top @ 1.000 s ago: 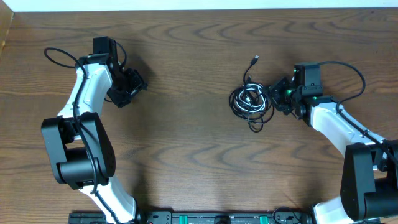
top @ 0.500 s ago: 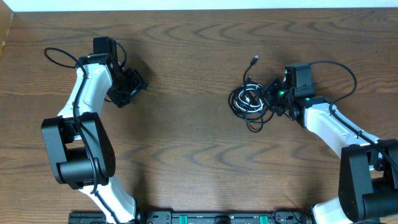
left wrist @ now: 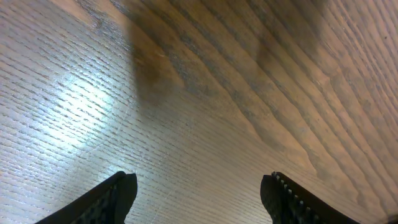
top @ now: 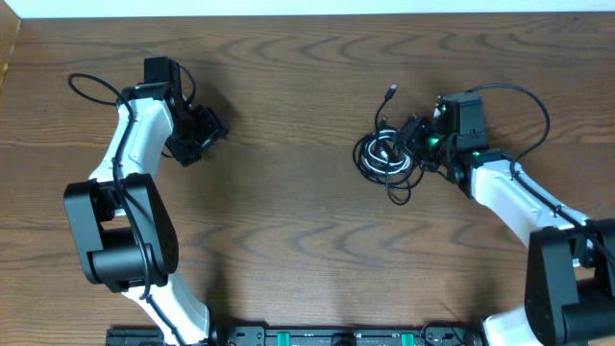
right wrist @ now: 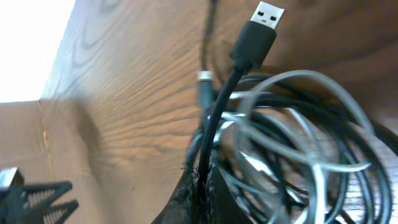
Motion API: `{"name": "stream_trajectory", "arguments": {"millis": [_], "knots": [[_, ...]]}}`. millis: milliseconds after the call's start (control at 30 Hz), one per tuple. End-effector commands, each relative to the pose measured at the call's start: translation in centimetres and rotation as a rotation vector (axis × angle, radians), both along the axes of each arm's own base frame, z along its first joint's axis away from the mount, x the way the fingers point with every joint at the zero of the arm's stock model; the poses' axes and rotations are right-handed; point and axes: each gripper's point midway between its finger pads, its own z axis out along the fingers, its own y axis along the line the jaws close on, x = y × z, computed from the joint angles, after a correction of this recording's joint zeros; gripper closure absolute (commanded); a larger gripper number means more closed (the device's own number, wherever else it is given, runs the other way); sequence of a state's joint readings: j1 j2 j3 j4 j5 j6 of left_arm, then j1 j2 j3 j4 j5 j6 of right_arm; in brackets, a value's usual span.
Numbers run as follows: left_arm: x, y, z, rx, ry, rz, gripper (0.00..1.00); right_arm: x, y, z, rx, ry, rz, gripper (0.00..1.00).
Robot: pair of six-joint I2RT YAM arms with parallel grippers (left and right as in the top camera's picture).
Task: Untangle cables
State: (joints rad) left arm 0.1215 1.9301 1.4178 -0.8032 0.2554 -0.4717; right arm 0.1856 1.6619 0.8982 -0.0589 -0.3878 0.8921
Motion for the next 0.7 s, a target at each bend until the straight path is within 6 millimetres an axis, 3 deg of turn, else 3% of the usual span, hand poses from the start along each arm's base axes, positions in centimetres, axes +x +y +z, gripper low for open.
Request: {"name": "stream_trajectory", "arguments": {"millis": [0,200,367,567,600,667], "knots": [[-0.2,0.2,-0.5,0.012,0.016,-0.001,0.31,-0.3,1.6,4.1,-0.061,-0.182,0.147,0.99],[-0.2,0.2,-0.5,0.012,0.016,-0.001,0.31,-2.1,5.3,5.6,-0.136,-0.308,0.343,0.99],[-0.2,0.2,-0.5,0.012,0.016,-0.001,0.31,-5.5,10.0,4.8,-0.185,-0.343,0.551,0.99],[-0.2,0.2,-0.5,0.012,0.016,-0.001,0.31,-9.0,14.2,3.9,-0.262,-0.355,0.655,0.99],[-0.2,0.2,-0.5,0.012,0.016,-0.001,0.31,-9.5,14.7,3.8,-0.275,-0.361,0.665,0.97],[-0.2,0.2,-0.5,0.012,0.016,-0.001,0.31,-10.0,15.4,3.7,-0.305,-0.374,0.672,0.79]]}}
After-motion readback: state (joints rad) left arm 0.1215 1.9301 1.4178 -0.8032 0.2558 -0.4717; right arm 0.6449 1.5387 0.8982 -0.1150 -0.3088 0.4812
